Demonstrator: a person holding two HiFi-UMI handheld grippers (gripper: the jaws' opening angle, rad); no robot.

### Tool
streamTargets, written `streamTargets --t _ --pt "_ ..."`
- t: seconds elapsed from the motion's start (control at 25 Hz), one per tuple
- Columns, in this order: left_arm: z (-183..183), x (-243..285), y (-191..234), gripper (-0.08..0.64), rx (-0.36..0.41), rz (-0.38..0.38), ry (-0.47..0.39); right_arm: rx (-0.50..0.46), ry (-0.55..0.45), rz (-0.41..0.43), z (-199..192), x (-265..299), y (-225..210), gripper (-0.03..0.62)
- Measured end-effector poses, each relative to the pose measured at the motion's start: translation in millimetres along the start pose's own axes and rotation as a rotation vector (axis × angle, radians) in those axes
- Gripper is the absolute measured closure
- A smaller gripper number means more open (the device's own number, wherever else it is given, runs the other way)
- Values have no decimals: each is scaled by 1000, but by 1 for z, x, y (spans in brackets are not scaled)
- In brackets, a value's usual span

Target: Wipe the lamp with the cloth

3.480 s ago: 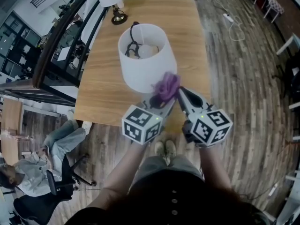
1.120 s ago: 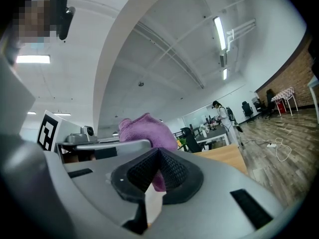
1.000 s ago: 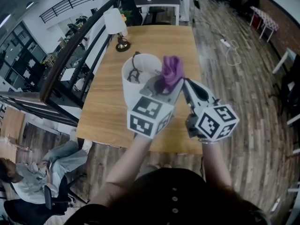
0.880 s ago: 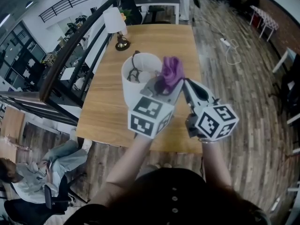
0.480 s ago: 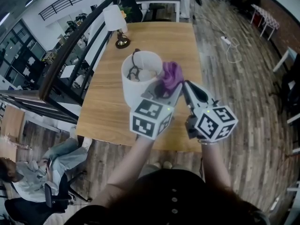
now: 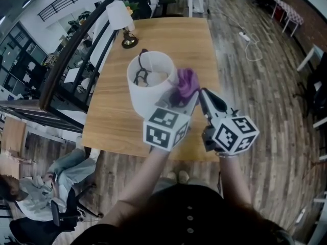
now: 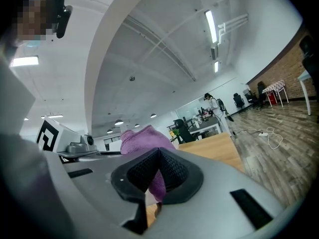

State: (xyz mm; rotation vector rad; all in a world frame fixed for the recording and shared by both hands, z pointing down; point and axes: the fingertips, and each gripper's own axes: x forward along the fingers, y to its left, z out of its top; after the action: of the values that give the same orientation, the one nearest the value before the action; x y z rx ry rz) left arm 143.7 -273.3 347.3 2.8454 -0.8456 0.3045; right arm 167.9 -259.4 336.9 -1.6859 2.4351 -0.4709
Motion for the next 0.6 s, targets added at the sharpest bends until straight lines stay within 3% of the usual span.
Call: streamTargets --t 0.6 --pt "-35 5 0 482 -63 14 69 47 37 -29 -25 -2 -8 580"
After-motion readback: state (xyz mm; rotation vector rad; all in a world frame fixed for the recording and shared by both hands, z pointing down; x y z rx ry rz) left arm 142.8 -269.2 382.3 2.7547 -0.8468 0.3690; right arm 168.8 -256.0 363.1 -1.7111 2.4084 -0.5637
